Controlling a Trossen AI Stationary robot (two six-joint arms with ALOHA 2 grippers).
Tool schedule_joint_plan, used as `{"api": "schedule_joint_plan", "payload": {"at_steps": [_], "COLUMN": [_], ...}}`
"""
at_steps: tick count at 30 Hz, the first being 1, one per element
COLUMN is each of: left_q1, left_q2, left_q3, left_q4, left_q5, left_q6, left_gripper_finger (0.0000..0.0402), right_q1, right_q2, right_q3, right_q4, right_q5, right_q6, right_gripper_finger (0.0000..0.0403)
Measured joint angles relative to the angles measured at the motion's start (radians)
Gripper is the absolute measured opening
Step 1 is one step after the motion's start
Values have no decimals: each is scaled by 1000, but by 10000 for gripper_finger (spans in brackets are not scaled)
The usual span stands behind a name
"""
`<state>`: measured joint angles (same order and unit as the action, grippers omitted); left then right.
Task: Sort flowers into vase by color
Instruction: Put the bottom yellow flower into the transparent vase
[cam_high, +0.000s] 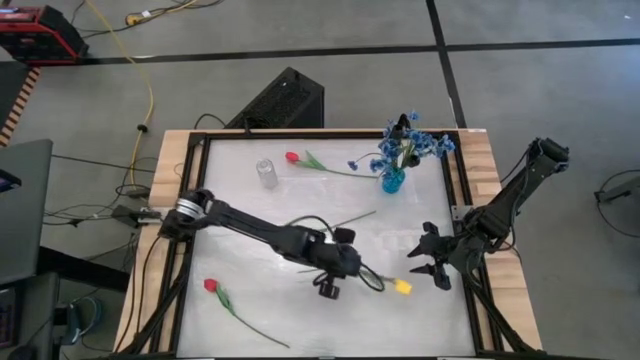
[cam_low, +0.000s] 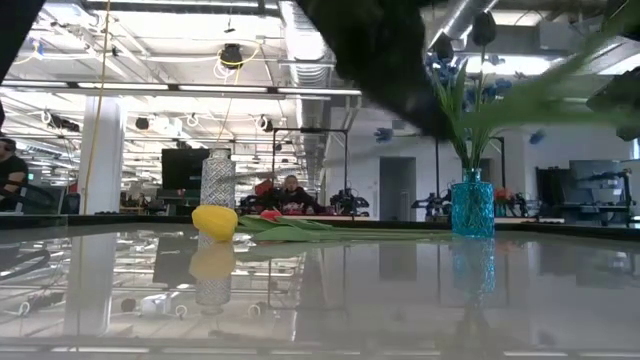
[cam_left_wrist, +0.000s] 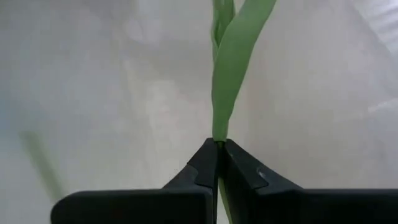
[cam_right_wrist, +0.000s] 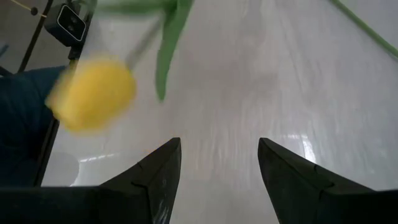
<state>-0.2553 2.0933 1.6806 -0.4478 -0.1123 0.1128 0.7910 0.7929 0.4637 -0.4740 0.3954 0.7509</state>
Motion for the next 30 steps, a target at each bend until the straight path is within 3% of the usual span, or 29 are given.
{"api": "schedule_joint_plan", "payload": {"at_steps": [5,10,13,16,22,30], "left_q1": [27,56,67,90,198,420], "left_q2": [-234,-531,-678,-795,-971,-1037], "left_q3": [-283,-698,-912,-1082,-1262,-1293], "left_q4": [254,815,1174,1412,1521,1517], "left_q5": [-99,-281,-437,-573,-696,-587], "left_q6": [-31,-74,-30,54,183,214], "left_gripper_finger": [0,0,0,0,0,0], "right_q1": [0,0,-7,-10,-10,-10], "right_q2": [0,0,0,0,0,0], "right_q3": [0,0,0,0,0,0], "right_q4": [-2,3,14,21,23,69], "right_q5": [0,4,8,9,9,10], "right_q6": [-2,-57,-88,-96,-97,-97], "right_gripper_finger": [239,239,239,239,239,239]}}
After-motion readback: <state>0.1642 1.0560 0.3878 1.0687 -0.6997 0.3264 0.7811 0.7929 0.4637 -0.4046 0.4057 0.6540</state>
